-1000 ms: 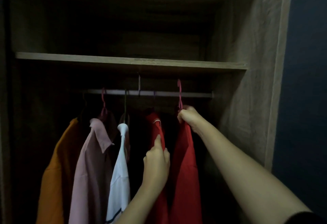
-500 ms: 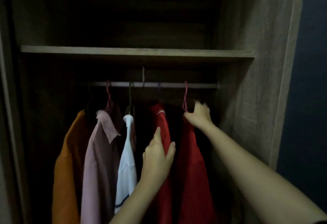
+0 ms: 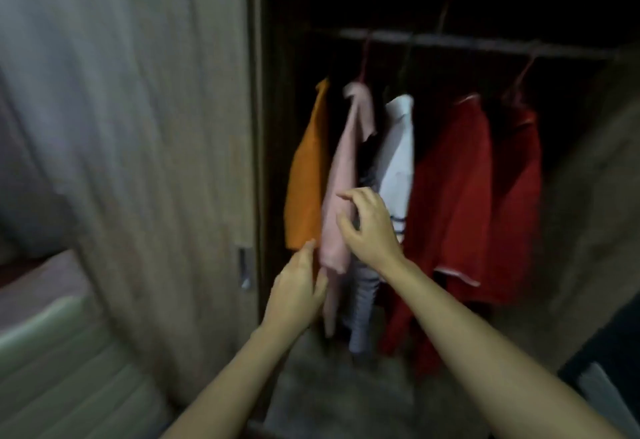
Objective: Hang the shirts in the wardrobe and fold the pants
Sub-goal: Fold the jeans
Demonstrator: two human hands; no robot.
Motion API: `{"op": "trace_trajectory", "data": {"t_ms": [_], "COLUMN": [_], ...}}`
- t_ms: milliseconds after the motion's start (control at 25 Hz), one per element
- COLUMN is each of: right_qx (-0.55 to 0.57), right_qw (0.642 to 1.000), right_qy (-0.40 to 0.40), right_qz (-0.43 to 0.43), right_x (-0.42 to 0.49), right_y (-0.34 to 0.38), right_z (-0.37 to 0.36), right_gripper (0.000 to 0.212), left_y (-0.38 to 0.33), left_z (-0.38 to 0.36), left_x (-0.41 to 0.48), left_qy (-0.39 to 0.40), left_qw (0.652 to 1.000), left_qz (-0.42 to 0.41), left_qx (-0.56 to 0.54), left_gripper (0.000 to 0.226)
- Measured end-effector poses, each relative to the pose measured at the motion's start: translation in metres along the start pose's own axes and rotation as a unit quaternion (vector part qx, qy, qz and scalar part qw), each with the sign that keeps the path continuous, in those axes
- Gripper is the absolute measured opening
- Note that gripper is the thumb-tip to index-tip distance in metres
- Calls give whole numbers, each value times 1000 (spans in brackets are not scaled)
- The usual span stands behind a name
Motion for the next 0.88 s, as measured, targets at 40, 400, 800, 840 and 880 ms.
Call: {"op": "trace_trajectory", "data": {"t_ms": [40, 400, 800, 840, 880], "right_qx": [9, 24, 29, 34, 33], "right_qw": [1000, 922, 765, 768, 772], "right_qy": [30, 383, 614, 605, 595], "right_qz": [0, 53, 193, 207, 222], "right_x": [-17, -158, -335, -342, -350], "right_y": [9, 88, 137, 143, 151], "right_z": [-34, -275, -509, -522, -538], "right_gripper": [31, 56, 57, 58, 58], "left_y": [34, 267, 388, 392, 398], "left_z": [3, 7, -74, -83, -93], "left_x": [-24, -253, -493, -505, -518], "left_qy": [5, 67, 30, 23, 15], "left_qw": [999, 916, 740, 724, 708], "left_qz": [43, 378, 670, 688, 705], "left_qx": [15, 114, 49, 35, 20], "left_gripper": [56, 60, 68, 72, 76]}}
Point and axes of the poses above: each hand's wrist, its own x-axis towards the middle knuckle, its own z-axis out of the back of the hand, y = z × x, the point moved 1 cm from there along x, towards the middle knuckle, and after that the axes turned 5 degrees about y, right-handed, at the moved point
